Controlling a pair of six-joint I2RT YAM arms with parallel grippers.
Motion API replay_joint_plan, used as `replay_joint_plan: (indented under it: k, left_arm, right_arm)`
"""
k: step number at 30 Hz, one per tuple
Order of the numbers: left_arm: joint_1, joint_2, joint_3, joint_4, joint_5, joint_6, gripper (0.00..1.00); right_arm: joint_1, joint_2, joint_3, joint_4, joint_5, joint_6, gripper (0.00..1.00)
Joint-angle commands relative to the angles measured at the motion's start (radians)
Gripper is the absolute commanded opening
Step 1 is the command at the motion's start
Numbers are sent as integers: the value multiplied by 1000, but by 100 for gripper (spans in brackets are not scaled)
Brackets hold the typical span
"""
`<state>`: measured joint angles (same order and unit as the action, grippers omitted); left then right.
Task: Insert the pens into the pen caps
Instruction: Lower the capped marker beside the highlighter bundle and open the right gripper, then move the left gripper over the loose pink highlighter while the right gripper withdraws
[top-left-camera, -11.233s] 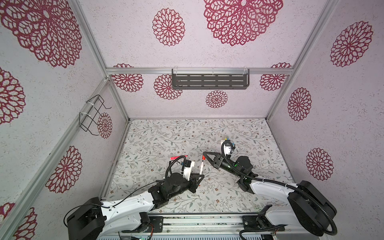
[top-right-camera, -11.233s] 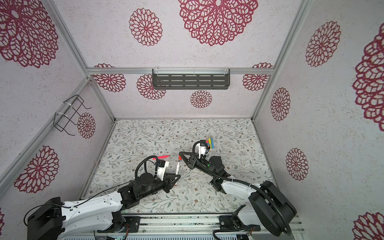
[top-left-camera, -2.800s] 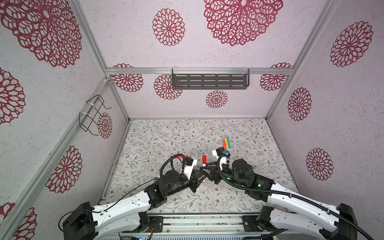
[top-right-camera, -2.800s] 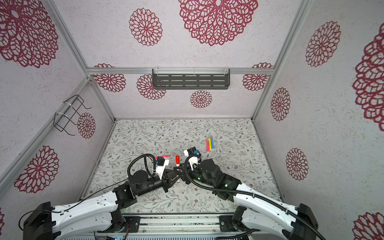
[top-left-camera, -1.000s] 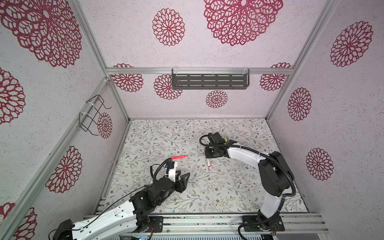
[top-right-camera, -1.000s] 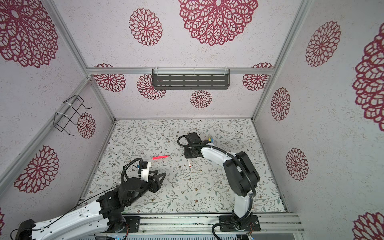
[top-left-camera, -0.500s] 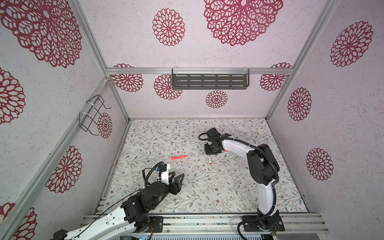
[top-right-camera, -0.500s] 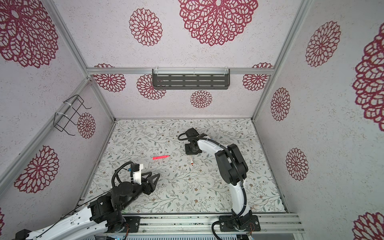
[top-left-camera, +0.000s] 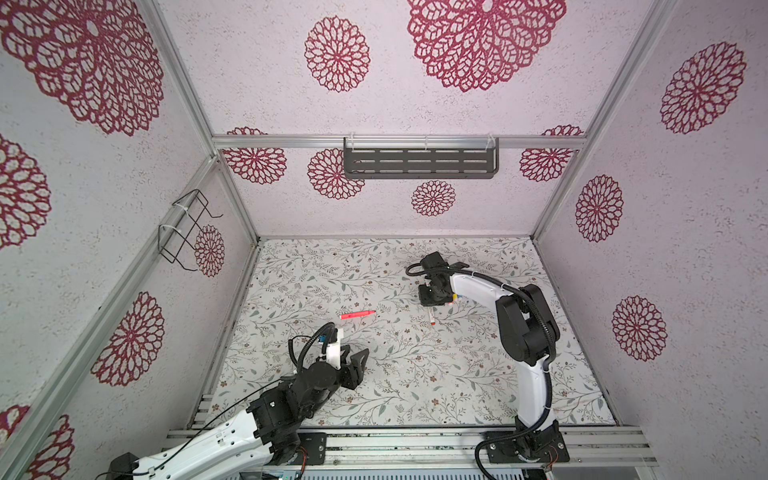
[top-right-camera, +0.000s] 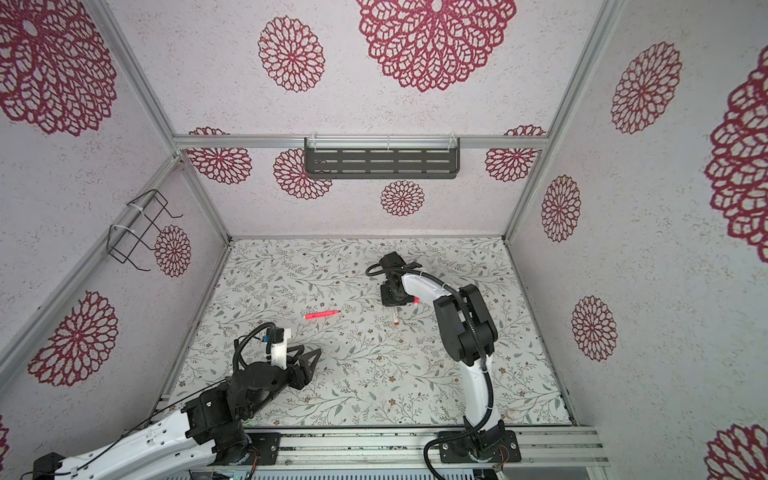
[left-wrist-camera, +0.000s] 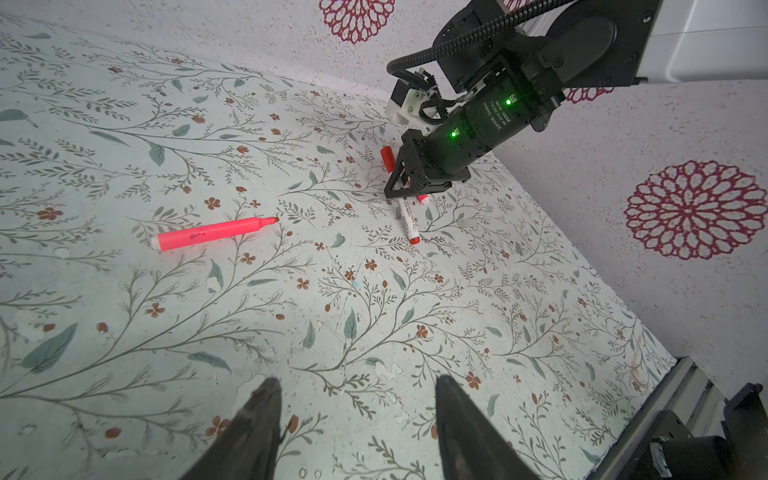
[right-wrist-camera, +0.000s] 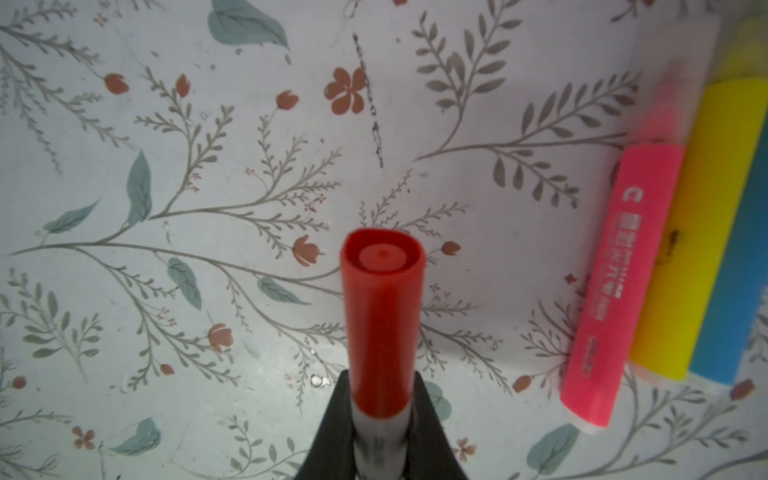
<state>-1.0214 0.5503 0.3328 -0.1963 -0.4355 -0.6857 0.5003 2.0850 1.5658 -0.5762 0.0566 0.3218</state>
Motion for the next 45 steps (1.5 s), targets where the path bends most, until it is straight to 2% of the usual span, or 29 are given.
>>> replay_joint_plan:
  k: [1, 8, 15, 17, 19, 20, 27, 34, 38, 40, 42, 45]
  left_arm:
    - [-2, -2, 1, 25, -8, -10, 61]
    - [-2, 7, 9, 23, -11, -4, 61]
    - [-3, 12, 7, 26, -9, -6, 61]
    - [-2, 12, 8, 26, -9, -7, 61]
    - [-1, 11, 8, 27, -11, -6, 61]
    - [1, 12, 8, 26, -11, -6, 61]
    - [1, 30, 8, 39, -12, -5, 61]
    - [7, 65, 31, 42, -13, 11, 62]
    - [43, 99, 70, -1, 2, 27, 63]
    - [101, 120, 83, -4, 73, 34, 66]
    - [224, 146, 81, 30, 218, 35, 66]
    - [387, 233, 119, 34, 339, 47, 66]
  right_arm:
    - [-17, -8, 18, -26, 40, -23, 0]
    - [-54, 35, 78, -50, 62, -37, 0]
    - [-73, 116, 216, -138, 156, -66, 5]
    - [-72, 128, 249, -160, 192, -67, 10]
    - [-72, 124, 257, -166, 198, -64, 25]
    - [-71, 117, 253, -164, 198, -61, 29]
    - [-14, -12, 150, -103, 239, -46, 34]
    - [27, -103, 74, -53, 170, -31, 34]
    - [55, -217, -36, 43, 68, -51, 36]
    - [74, -313, -148, 158, -63, -95, 39]
    - [101, -430, -285, 292, -239, -151, 48]
    - [121, -556, -435, 423, -353, -136, 58]
